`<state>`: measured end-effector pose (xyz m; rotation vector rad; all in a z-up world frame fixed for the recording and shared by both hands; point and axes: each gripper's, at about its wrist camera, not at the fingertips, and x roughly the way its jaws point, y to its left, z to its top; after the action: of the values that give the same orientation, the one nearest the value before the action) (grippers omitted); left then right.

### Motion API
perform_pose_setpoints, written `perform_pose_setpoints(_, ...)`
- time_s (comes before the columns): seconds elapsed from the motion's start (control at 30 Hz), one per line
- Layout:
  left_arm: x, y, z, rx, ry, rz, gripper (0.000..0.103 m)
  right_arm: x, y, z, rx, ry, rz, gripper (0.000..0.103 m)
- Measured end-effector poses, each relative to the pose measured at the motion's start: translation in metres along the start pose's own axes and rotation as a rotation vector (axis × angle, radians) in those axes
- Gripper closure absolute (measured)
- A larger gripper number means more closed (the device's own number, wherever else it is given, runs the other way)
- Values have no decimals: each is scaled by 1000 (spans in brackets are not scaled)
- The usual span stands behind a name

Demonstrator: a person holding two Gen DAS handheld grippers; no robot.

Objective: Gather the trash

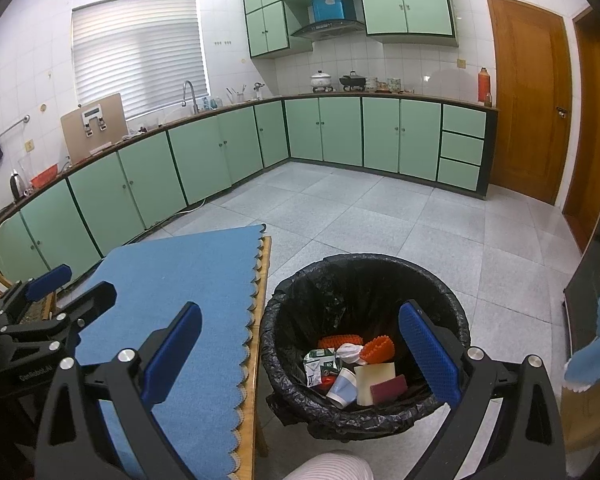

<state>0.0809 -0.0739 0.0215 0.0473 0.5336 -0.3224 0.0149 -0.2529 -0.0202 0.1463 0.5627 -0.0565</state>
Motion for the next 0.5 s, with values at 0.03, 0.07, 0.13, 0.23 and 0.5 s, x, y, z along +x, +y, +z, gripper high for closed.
perform_pose_setpoints(0.03, 0, 0, 0, 0, 0, 0, 6, 0, 0, 0, 0, 0, 0, 6)
perform_pose_setpoints(0.07, 0, 0, 0, 0, 1, 0, 6, 0, 0, 0, 0, 0, 0, 6)
perform_pose_setpoints(0.13, 0, 0, -1, 1, 1, 0, 6, 0, 0, 0, -1, -1, 0, 6)
perform_pose_setpoints(0.23, 0, 0, 0, 0, 0, -1, 6, 0, 0, 0, -3, -2, -1, 6)
perform_pose_setpoints(0.5, -2, 3, 0, 2, -4, 0, 6, -1, 0, 1, -7, -5, -1, 6)
